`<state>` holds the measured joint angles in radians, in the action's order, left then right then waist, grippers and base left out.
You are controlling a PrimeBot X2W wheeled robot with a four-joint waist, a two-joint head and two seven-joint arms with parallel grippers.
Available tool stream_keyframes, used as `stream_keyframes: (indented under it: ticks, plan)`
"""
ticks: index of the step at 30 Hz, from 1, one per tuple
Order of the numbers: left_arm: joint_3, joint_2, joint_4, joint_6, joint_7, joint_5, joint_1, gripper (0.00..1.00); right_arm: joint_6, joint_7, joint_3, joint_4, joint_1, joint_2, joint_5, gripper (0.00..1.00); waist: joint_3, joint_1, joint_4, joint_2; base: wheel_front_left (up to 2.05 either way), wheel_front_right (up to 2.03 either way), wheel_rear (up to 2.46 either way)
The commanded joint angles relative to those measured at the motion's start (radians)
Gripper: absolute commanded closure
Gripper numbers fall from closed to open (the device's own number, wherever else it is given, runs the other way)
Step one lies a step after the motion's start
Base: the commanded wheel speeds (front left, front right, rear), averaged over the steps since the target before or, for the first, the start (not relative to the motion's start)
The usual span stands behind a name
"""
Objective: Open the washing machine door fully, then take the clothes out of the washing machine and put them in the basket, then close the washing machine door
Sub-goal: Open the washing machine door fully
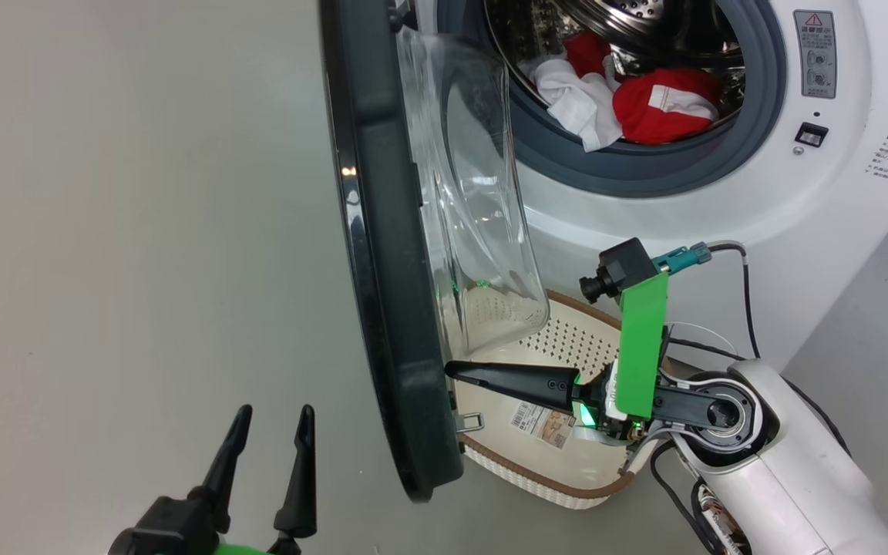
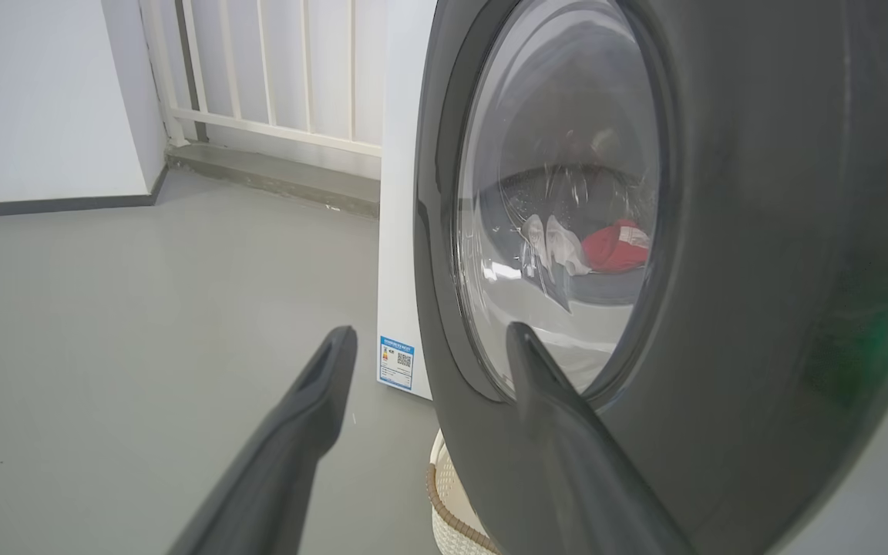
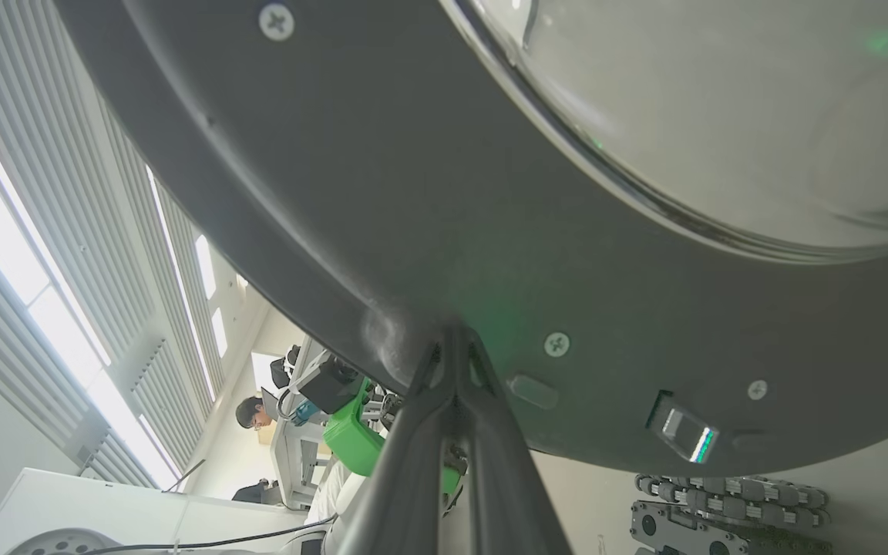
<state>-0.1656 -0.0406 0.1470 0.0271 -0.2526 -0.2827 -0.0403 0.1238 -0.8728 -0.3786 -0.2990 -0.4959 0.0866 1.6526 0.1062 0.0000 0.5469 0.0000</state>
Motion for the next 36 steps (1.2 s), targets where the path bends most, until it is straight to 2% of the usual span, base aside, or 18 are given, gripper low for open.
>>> stream_keyframes:
  ticks: [1, 6, 9, 10, 11, 12, 25, 36]
  plan:
    - [0.036, -0.01, -0.029, 0.008, -0.009, -0.003, -0.007, 0.0, 0.007, -0.005, -0.02, 0.024, -0.024, -0.029, -0.017, 1.0, -0.001, 0.0, 0.0, 0.0, 0.0, 0.0, 0.0]
    - [0.034, -0.01, -0.025, 0.006, -0.009, -0.003, -0.005, 0.0, 0.007, 0.008, -0.011, 0.024, -0.015, -0.031, -0.027, 1.0, -0.007, 0.0, -0.003, 0.0, 0.0, 0.0, 0.0]
    - [0.03, -0.01, -0.021, 0.005, -0.009, -0.005, -0.008, 0.0, 0.007, 0.028, -0.001, 0.022, -0.007, -0.026, -0.049, 0.56, -0.008, 0.0, -0.004, 0.0, 0.0, 0.0, 0.0]
    - [0.029, -0.01, -0.02, 0.005, -0.009, -0.006, -0.01, 0.0, 0.007, 0.035, 0.001, 0.021, -0.004, -0.023, -0.057, 0.51, -0.008, 0.0, -0.004, 0.0, 0.0, 0.0, 0.0]
    - [0.028, -0.01, -0.018, 0.004, -0.009, -0.007, -0.012, 0.0, 0.007, 0.043, 0.003, 0.021, 0.0, -0.018, -0.067, 0.22, -0.009, 0.0, -0.004, 0.0, 0.0, 0.0, 0.0]
    - [0.028, -0.01, -0.017, 0.004, -0.009, -0.007, -0.013, 0.0, 0.007, 0.052, 0.006, 0.02, 0.005, -0.014, -0.074, 0.0, -0.009, 0.0, -0.005, 0.0, 0.0, 0.0, 0.0]
    - [0.028, -0.01, 0.01, -0.003, -0.009, -0.012, -0.03, 0.0, 0.007, 0.186, 0.041, -0.009, 0.111, 0.065, -0.151, 0.0, -0.026, 0.0, -0.015, 0.0, 0.0, 0.0, 0.0]
    - [0.047, -0.01, 0.015, -0.005, -0.009, -0.013, -0.023, 0.0, 0.007, 0.311, 0.016, -0.024, 0.183, 0.129, -0.219, 0.0, -0.031, 0.0, -0.052, 0.0, 0.0, 0.0, 0.0]
